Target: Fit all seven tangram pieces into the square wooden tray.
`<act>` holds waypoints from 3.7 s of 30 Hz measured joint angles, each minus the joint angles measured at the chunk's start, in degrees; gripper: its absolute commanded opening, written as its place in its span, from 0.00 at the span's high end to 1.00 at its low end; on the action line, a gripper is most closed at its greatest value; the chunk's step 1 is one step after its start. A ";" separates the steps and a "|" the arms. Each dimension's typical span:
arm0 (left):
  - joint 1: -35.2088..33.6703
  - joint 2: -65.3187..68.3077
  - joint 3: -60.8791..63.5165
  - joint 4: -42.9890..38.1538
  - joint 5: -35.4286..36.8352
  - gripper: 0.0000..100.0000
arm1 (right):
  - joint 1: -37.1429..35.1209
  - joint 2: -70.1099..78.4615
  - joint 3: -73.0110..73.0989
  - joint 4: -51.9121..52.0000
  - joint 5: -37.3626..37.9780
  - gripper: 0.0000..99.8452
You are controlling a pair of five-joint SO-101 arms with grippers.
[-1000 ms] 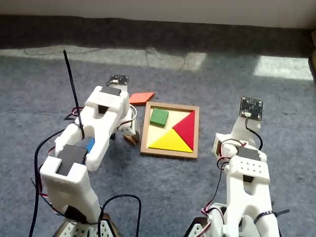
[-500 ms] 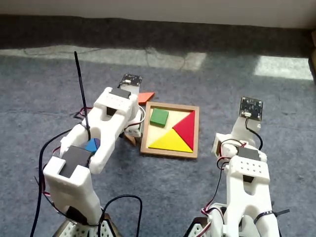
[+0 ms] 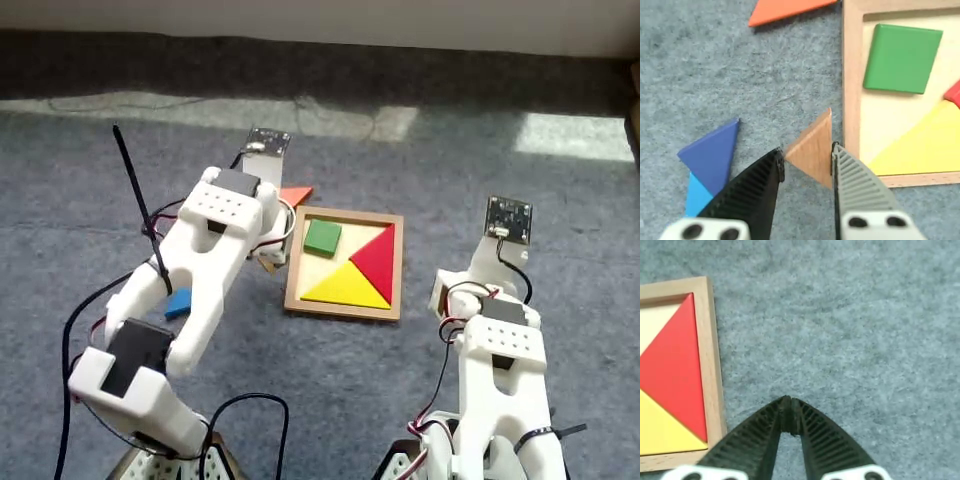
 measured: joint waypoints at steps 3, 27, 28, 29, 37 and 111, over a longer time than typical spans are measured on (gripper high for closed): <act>2.11 -0.79 0.00 -0.18 0.00 0.90 | 1.23 0.00 0.00 0.00 0.00 0.99; 13.19 25.32 -28.13 -8.00 24.62 0.86 | 4.04 0.00 0.00 0.00 0.00 0.99; 13.27 26.02 -29.19 -8.00 24.70 0.81 | 4.04 0.00 0.00 0.00 0.00 0.99; 13.27 26.64 -29.98 -8.00 24.70 0.77 | 4.04 0.00 0.00 0.00 0.00 0.99; 13.45 27.16 -38.15 3.60 24.70 0.71 | 4.04 0.00 0.00 0.00 0.00 0.99; 10.55 42.29 -63.38 16.00 -4.92 0.75 | 4.04 0.00 0.00 0.00 0.00 0.99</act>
